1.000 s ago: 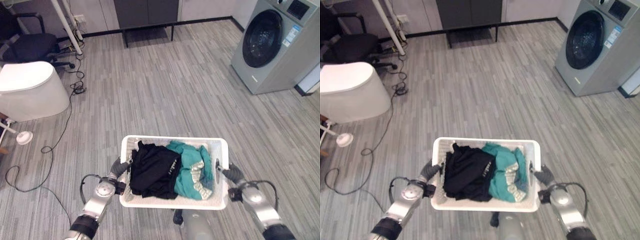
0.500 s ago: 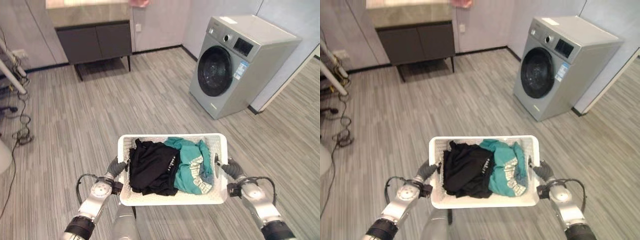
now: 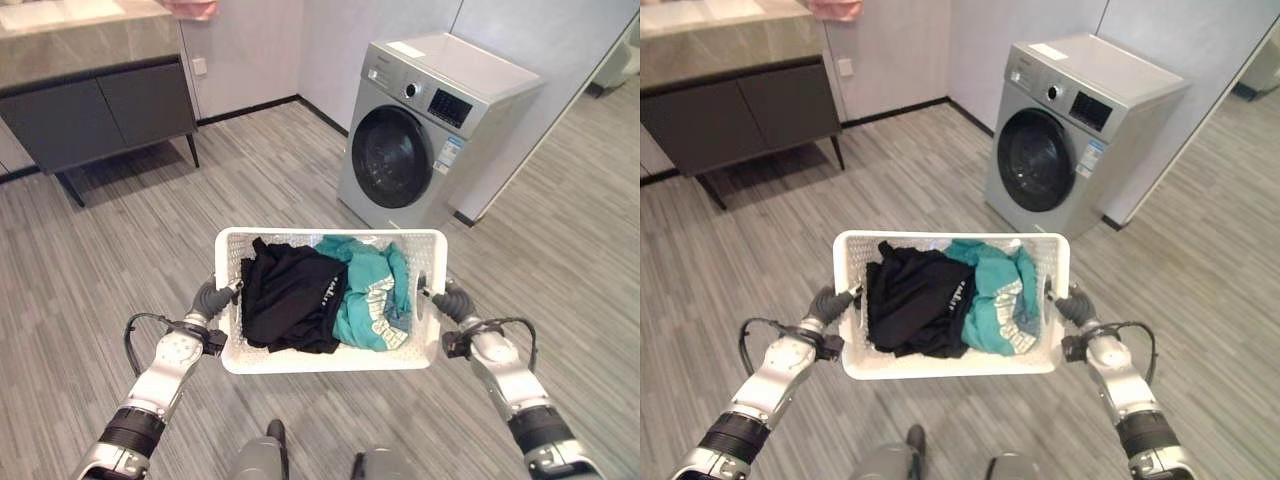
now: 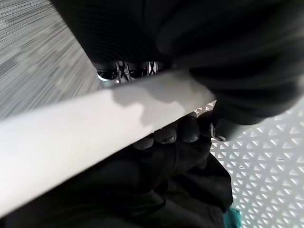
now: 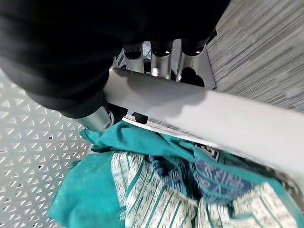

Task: Grab the laundry basket,head to the washer,open it,put in the laundry and shut it.

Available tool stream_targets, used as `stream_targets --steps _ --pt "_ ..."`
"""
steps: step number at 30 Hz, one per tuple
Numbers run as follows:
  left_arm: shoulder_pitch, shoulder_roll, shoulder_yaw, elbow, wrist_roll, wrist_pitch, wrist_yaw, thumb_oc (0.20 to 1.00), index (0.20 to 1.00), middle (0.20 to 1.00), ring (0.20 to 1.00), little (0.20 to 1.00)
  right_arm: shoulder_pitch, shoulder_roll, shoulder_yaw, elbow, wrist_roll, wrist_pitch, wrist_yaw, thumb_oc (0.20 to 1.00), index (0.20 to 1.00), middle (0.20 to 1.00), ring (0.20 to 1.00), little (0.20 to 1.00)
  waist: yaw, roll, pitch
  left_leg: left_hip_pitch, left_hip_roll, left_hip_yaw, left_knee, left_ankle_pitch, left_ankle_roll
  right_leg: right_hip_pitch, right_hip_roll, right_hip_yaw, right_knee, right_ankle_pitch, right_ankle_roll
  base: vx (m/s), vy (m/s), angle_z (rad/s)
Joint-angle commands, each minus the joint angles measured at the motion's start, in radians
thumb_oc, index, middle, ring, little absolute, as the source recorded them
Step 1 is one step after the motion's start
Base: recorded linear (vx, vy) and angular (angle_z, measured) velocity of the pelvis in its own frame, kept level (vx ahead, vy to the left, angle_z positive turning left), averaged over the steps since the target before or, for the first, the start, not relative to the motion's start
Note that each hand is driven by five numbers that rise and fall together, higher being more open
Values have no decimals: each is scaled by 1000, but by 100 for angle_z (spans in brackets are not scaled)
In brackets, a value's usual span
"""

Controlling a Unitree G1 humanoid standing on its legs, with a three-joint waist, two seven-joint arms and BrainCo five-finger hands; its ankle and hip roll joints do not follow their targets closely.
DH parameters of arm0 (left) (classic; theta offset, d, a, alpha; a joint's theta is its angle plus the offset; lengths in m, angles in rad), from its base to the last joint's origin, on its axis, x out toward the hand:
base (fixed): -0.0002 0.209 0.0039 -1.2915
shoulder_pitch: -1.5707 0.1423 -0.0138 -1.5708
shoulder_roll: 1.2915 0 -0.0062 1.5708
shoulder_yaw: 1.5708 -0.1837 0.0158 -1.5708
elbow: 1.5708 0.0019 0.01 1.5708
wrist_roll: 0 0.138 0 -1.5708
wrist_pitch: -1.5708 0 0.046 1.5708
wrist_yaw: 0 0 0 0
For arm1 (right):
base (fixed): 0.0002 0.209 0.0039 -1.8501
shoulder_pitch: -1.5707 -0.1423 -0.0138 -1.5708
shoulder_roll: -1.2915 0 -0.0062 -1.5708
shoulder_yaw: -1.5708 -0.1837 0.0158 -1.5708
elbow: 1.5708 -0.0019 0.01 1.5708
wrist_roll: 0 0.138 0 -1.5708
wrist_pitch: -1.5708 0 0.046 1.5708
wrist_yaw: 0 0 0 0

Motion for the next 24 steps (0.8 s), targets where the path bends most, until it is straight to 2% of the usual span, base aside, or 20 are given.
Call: stream_targets --steps 1,2,3,5,7,8,9,10,11,12,13,14,15,16,17,18,19,20,22,24 --pt "25 135 187 50 -85 -65 109 200 200 200 200 200 -53 -185 -100 132 37 -18 -67 200 200 200 200 200 25 22 -84 47 73 -32 26 -127 -95 7 25 79 -424 193 -21 239 -190 7" --pt "24 135 188 50 -85 -66 109 200 200 200 200 200 -54 -185 -100 132 37 -18 -67 200 200 200 200 200 25 22 -85 45 74 -31 26 -125 -94 8 27 78 -432 200 -21 542 -426 13" --pt "9 131 195 67 -87 -71 121 200 200 200 200 200 -50 -182 -98 123 33 -13 -59 200 200 200 200 200 14 13 -85 85 89 -45 30 -163 -125 -30 -19 129 -598 278 16 300 -232 11" --pt "4 127 195 81 -83 -74 126 200 200 200 200 200 -43 -175 -96 114 31 -12 -57 200 200 200 200 200 15 9 -82 108 102 -39 35 -180 -136 -27 -24 116 -629 297 28 338 -290 10" --pt "-2 122 192 99 -77 -75 126 200 200 200 200 200 -19 -170 -104 95 35 -8 -48 200 200 200 200 200 9 -20 -93 118 108 -55 60 -201 -151 -3 -7 138 -609 291 37 388 -374 21" --pt "7 112 192 118 -79 -79 130 200 200 200 200 200 -9 -176 -102 78 35 -18 -44 200 200 200 200 200 -3 -20 -105 131 139 -71 71 -166 -167 -8 36 175 -563 277 34 506 -533 60" --pt "19 98 193 107 -90 -70 122 200 200 200 200 200 7 -185 -107 54 43 -22 -44 200 200 200 200 200 -5 -27 -109 102 183 -113 162 -86 -174 -3 99 198 -525 254 3 389 -433 80" --pt "19 98 193 106 -90 -70 122 200 200 200 200 200 7 -186 -107 54 43 -22 -44 200 200 200 200 200 -8 -24 -110 97 187 -118 168 -88 -176 -3 102 194 -523 253 1 405 -667 82" --pt "36 86 196 107 -117 -61 110 200 200 200 200 200 -2 -193 -96 33 72 -38 -47 200 200 200 200 200 -1 -33 -102 26 237 -148 328 40 -164 45 160 149 -527 217 -53 169 -386 46" --pt "35 87 196 107 -117 -61 110 200 200 200 200 200 -2 -193 -96 33 72 -38 -47 200 200 200 200 200 -5 -30 -102 18 239 -155 336 37 -165 45 162 144 -527 217 -54 275 -682 33" --pt "33 91 191 113 -123 -49 106 200 200 200 200 200 6 -203 -100 8 84 -43 -52 200 200 200 200 200 -4 -45 -93 -44 276 -153 446 100 -138 84 214 141 -540 192 -99 98 -304 23" --pt "33 90 191 113 -123 -49 106 200 200 200 200 200 6 -203 -101 8 84 -43 -52 200 200 200 200 200 -5 -43 -94 -46 277 -155 449 99 -139 84 216 139 -540 192 -100 147 -475 29" --pt "26 86 185 106 -126 -43 108 200 200 200 200 200 6 -210 -99 3 87 -46 -56 200 200 200 200 200 -3 -50 -88 -80 299 -138 498 118 -130 98 237 130 -548 183 -117 128 -268 8" --pt "19 82 179 102 -129 -40 106 200 200 200 200 200 7 -213 -96 5 85 -45 -58 200 200 200 200 200 -9 -49 -90 -78 322 -112 509 107 -140 113 253 119 -552 160 -118 130 -392 -6" --pt "15 75 176 100 -128 -38 106 200 200 200 200 200 6 -215 -94 9 87 -45 -61 200 200 200 200 200 -13 -48 -89 -77 358 -62 502 124 -138 122 272 102 -563 159 -135 172 -254 16" --pt "7 72 170 106 -130 -35 103 200 200 200 200 200 7 -212 -93 15 85 -42 -63 200 200 200 200 200 -26 -41 -101 -58 383 -26 475 121 -157 133 283 93 -566 140 -134 130 -237 33" --pt "-2 58 162 104 -118 -32 100 200 200 200 200 200 12 -202 -87 20 79 -42 -64 200 200 200 200 200 -23 -40 -108 -28 353 23 421 86 -151 140 286 85 -584 144 -135 130 -110 35" --pt "-2 59 162 104 -117 -32 100 200 200 200 200 200 12 -201 -88 20 79 -42 -64 200 200 200 200 200 -21 -42 -108 -25 351 26 418 86 -149 141 284 86 -585 144 -134 79 -89 15" --pt "4 40 159 101 -114 -37 100 200 200 200 200 200 40 -181 -99 12 71 -41 -66 200 200 200 200 200 -19 -45 -114 -38 253 19 390 3 -139 142 270 81 -594 148 -128 72 1 18" --pt "23 16 163 91 -95 -46 100 200 200 200 200 200 71 -153 -119 8 73 -47 -68 200 200 200 200 200 -17 -42 -115 -34 149 53 251 -120 -122 137 258 75 -622 154 -104 28 53 24"
